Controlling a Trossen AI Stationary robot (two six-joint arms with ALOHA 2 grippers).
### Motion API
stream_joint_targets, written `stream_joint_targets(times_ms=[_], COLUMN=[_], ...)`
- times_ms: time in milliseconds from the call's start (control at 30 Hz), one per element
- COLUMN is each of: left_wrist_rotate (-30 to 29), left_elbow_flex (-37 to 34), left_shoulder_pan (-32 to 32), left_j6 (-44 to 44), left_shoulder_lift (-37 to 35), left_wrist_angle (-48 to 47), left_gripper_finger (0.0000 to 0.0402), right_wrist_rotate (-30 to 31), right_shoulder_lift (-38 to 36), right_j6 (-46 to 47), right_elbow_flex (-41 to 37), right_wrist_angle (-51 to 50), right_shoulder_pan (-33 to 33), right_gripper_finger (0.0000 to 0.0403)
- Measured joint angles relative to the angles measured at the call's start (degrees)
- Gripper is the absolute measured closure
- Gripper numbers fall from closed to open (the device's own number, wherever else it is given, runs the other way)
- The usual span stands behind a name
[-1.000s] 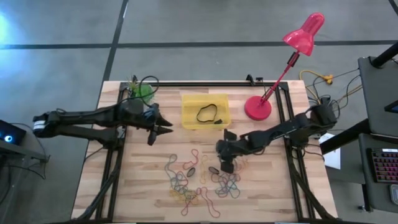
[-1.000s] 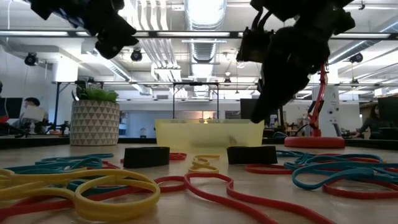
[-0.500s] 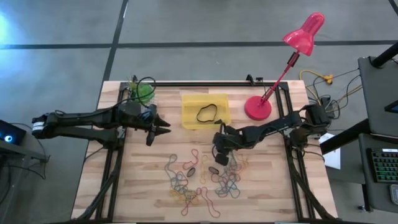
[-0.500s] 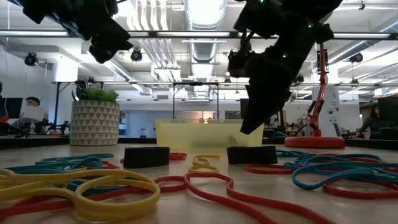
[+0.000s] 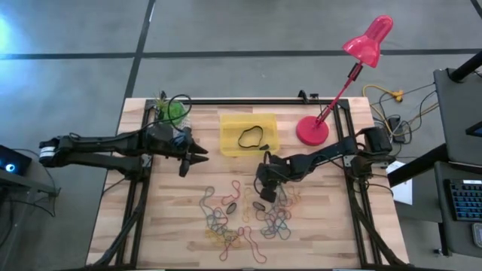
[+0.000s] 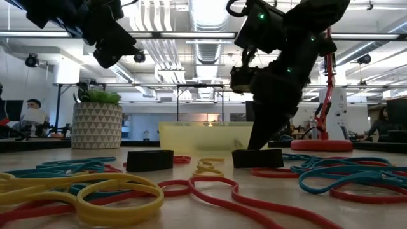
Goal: Pick and place rubber bands into bin
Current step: Put the blue rubber band into the yellow bin
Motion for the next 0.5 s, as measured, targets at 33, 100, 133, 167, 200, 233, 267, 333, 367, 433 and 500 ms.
stream_joint_targets(times_ms=[33, 100, 133, 167, 200, 233, 267, 333, 367, 433, 500], left_wrist_rotate=[0.00, 0.00, 0.00, 0.00, 0.00, 0.00, 0.00, 0.00, 0.00, 0.00, 0.01], left_elbow_flex=[0.00, 0.00, 0.00, 0.00, 0.00, 0.00, 0.00, 0.00, 0.00, 0.00, 0.00], left_shoulder_pan=[0.00, 0.00, 0.00, -0.01, -0.02, -0.02, -0.02, -0.02, -0.02, -0.02, -0.02], left_j6=[0.04, 0.04, 0.04, 0.04, 0.04, 0.05, 0.04, 0.06, 0.06, 0.06, 0.06], left_shoulder_lift=[-0.02, 0.00, 0.02, 0.04, 0.04, 0.04, 0.04, 0.04, 0.04, 0.04, 0.11], left_wrist_angle=[-0.20, -0.24, -0.17, -0.19, -0.19, -0.19, -0.19, -0.19, -0.22, -0.19, -0.21], left_gripper_finger=[0.0288, 0.0288, 0.0288, 0.0288, 0.0288, 0.0288, 0.0288, 0.0288, 0.0288, 0.0288, 0.0288], right_wrist_rotate=[0.42, 0.45, 0.48, 0.48, 0.48, 0.50, 0.63, 1.40, 1.96, 2.16, 2.15], right_shoulder_lift=[0.00, 0.00, 0.00, 0.00, 0.00, 0.00, 0.00, 0.00, 0.00, 0.00, 0.00], right_j6=[0.05, 0.30, 0.55, 0.79, 0.93, 1.13, 1.35, 2.04, 2.50, 2.75, 3.04], right_elbow_flex=[-0.09, -0.29, -0.42, -0.59, -0.75, -0.88, -0.99, -1.12, -1.16, -1.20, -1.34], right_wrist_angle=[-0.07, -0.21, -0.09, -0.05, -0.09, -0.14, -0.07, 0.10, 0.16, 0.59, 1.80], right_shoulder_pan=[0.02, 0.02, 0.04, 0.04, 0.04, 0.04, 0.04, 0.04, 0.05, -0.11, -0.20], right_gripper_finger=[0.0342, 0.0342, 0.0342, 0.0342, 0.0342, 0.0342, 0.0342, 0.0342, 0.0342, 0.0342, 0.0342])
